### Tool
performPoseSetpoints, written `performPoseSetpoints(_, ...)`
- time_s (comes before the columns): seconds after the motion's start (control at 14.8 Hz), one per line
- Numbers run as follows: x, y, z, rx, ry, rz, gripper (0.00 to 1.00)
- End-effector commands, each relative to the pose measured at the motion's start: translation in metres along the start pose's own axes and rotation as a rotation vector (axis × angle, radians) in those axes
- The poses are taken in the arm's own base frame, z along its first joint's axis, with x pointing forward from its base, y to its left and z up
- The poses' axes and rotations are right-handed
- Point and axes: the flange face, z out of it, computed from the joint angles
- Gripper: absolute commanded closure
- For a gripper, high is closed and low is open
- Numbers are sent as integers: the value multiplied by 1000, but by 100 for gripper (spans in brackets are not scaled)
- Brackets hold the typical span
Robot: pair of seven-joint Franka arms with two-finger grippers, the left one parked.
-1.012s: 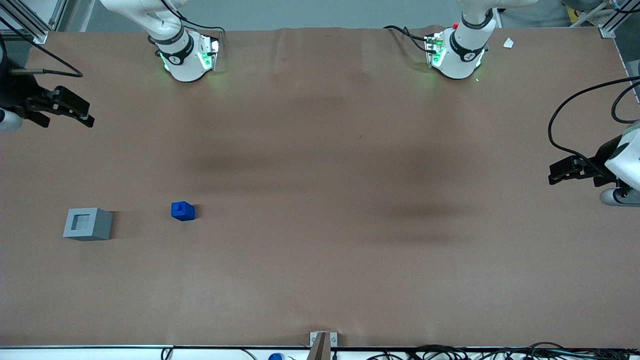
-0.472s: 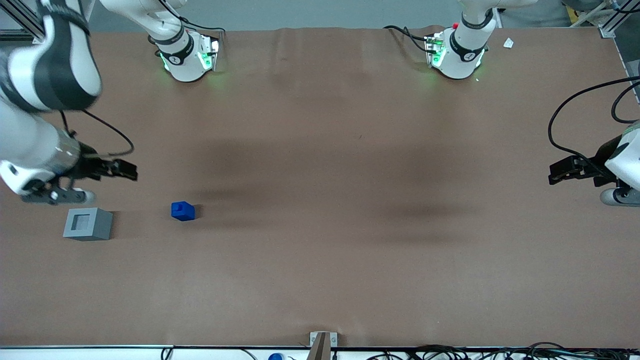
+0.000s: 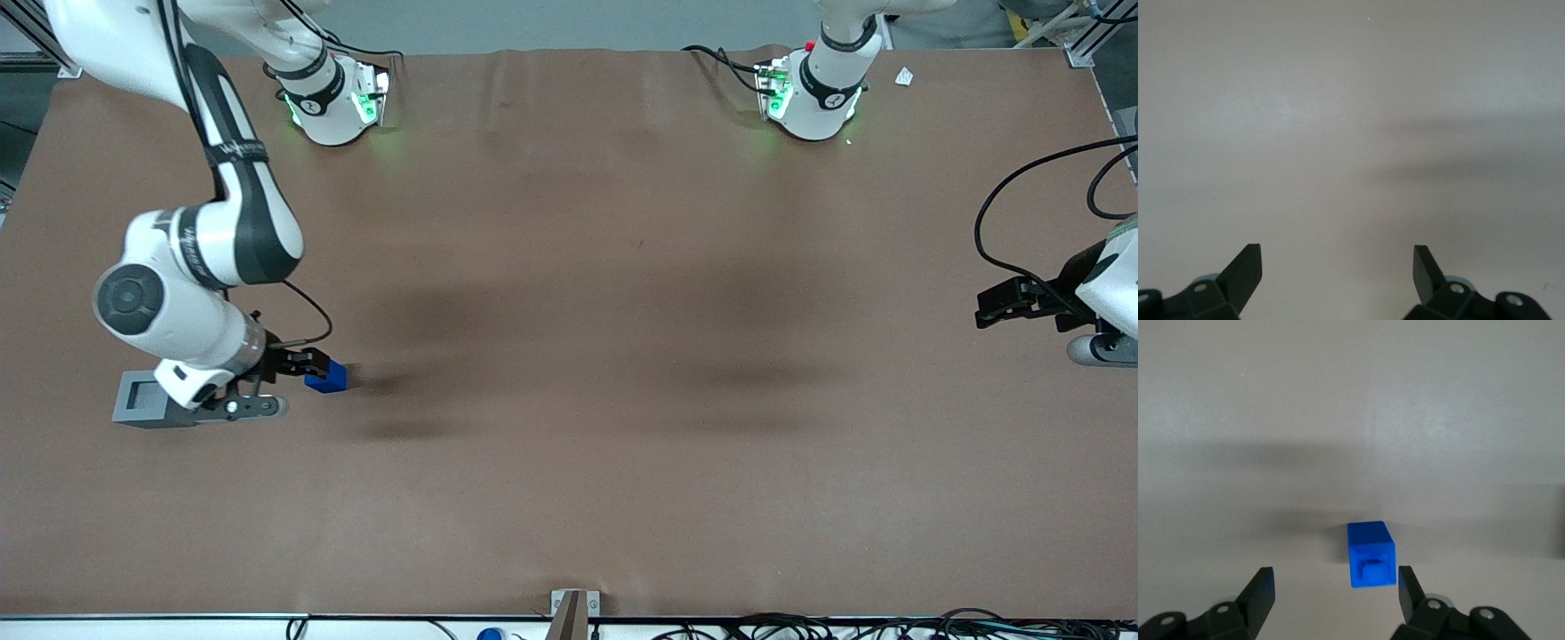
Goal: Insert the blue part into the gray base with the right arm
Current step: 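Close the right gripper on the blue block and lift it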
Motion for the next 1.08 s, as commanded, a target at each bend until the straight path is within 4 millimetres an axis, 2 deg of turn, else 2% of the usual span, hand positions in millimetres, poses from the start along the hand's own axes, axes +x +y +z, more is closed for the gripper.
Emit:
performPoseSetpoints(0.0, -13, 9, 22, -4, -3, -46, 17)
performPoseSetpoints(0.2, -21, 21, 39, -5, -9, -67, 17)
performPoseSetpoints(0.34, -25, 23, 47, -7, -18, -66, 17)
performPoseSetpoints(0.54, -31, 24, 76, -20, -9, -77, 21)
performPoseSetpoints(0.81, -32, 27, 100, -26, -5, -76, 26)
performPoseSetpoints(0.88, -33, 30, 105, -27, -8, -72, 32)
performPoseSetpoints(0.94, -33, 30, 106, -27, -9, -70, 44)
performPoseSetpoints(1.01, -33, 30, 105, -27, -9, -70, 60)
